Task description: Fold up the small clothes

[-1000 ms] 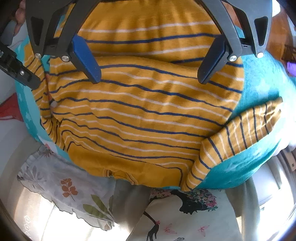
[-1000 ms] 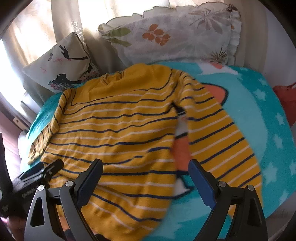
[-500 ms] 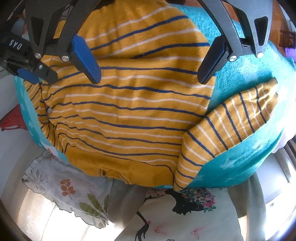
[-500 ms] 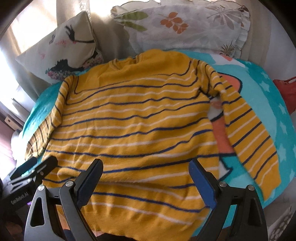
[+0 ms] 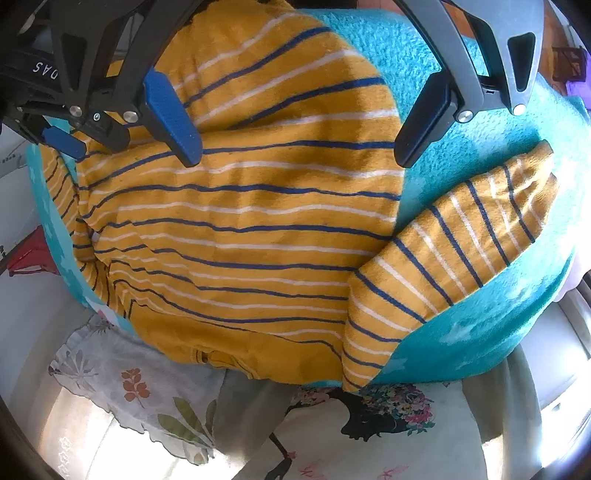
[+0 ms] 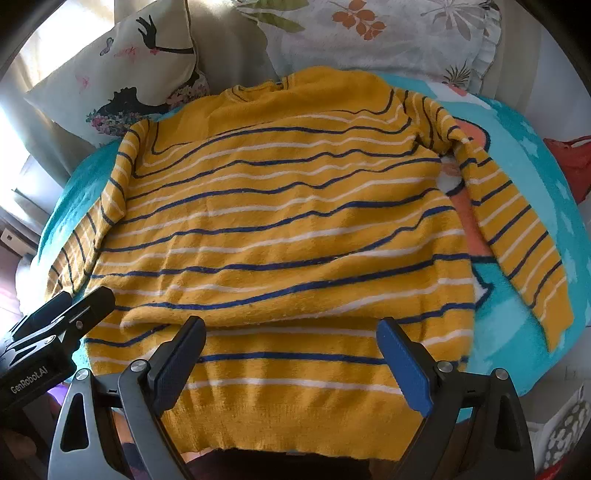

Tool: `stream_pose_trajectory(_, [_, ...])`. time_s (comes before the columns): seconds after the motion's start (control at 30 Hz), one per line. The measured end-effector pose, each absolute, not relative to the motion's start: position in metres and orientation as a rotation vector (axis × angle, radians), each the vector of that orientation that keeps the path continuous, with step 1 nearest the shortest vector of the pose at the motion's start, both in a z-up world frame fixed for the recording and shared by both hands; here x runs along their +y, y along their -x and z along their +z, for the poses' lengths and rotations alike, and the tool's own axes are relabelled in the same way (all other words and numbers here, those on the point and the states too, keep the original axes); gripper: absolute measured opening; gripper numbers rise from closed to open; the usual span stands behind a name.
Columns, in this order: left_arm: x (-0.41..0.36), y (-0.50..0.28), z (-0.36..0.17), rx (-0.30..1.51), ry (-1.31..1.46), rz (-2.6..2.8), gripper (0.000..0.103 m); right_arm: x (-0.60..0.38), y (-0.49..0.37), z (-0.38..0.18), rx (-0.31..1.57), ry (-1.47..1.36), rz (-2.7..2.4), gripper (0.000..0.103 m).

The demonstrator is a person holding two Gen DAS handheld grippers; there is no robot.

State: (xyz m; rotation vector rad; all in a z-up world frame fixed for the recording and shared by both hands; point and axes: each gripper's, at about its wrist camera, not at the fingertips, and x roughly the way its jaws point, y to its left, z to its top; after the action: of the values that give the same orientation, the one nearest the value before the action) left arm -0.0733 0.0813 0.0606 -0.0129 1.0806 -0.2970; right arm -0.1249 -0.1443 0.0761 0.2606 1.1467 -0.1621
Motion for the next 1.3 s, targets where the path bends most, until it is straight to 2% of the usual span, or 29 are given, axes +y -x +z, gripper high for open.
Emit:
stream_pose_trajectory(0.9, [0.082, 0.054, 0.042, 1.136, -0.008, -0.331, 0.103, -0.139, 0.112, 0.051, 1.212, -0.312, -0.188, 0.096])
stream_pose_trajectory(1.3, [0.065, 0.058, 0.053, 1.104, -0.014, -0.308, 0.103, -0.164, 0.109, 0.049, 1.195, -0.359, -0.176, 0.096])
